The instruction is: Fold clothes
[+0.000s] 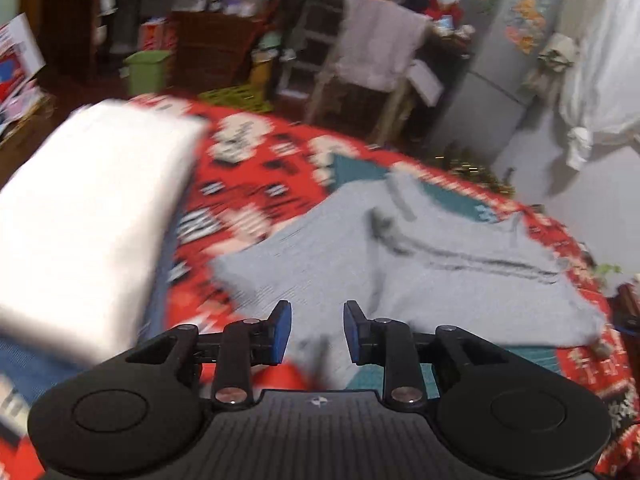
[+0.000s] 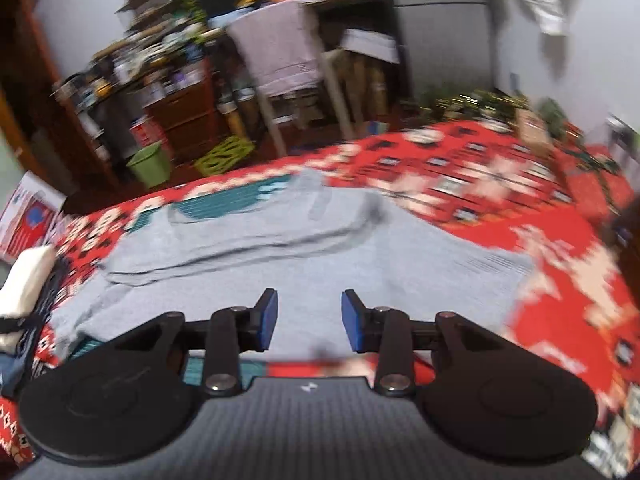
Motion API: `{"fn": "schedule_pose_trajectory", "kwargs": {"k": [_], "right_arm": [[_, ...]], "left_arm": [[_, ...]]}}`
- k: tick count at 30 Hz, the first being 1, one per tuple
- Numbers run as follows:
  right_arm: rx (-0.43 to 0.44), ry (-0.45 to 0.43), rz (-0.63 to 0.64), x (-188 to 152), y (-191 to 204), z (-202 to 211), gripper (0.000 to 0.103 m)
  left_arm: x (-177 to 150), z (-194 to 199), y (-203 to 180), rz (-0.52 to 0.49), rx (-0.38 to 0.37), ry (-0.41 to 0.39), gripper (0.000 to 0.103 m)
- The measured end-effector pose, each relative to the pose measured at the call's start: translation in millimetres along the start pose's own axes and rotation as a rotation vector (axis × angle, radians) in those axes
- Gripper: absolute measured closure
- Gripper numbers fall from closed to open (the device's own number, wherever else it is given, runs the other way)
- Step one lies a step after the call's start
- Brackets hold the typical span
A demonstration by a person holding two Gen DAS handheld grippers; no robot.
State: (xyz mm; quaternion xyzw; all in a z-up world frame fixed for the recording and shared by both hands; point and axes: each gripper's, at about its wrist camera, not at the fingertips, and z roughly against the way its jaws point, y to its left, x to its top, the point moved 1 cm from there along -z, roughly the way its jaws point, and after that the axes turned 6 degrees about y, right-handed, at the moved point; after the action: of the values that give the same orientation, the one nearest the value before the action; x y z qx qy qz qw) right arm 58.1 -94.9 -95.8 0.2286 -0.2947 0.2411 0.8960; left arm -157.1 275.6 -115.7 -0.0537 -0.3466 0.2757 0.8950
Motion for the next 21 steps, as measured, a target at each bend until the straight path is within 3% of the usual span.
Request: {"fn": "schedule_pose_trajectory", "kwargs": {"k": [3,5,9,12,14,16,21], "right_arm": [[0.043,-0.004,0.086,15,34,-24,0.065],[0.055,-0.006,0.111,23,48,-33,0.065],[0.055,-0.002,0.107,35,48,-43,0.065],[0.04,0.012,0.08,40,36,-48,0.065],[0.034,0.015,0.055,42,27,-49,0.065],[0.026,0.016,0.038,43,20,-50,0.065],[-0.006,0.026,0.026,40,4,-48,0.065]], "left_arm": [[21,-29,-21,-0.121,-0.034,-0.008,0.072],[32,-48,-37,-0.248,0.004,-0.013,0.072],[48,-73,-57,-0.526,0.066,-0.015,0.087],[48,-87,-64,-0.701,0.085,0.006,0.087],[44,-91,-68,-0.798,0.114,0.003,0.084],[38,-96,-69,-0.899,0.152,-0.006,0.069],[27,-99,-67,-1.138,0.185,0.003,0.068]]}}
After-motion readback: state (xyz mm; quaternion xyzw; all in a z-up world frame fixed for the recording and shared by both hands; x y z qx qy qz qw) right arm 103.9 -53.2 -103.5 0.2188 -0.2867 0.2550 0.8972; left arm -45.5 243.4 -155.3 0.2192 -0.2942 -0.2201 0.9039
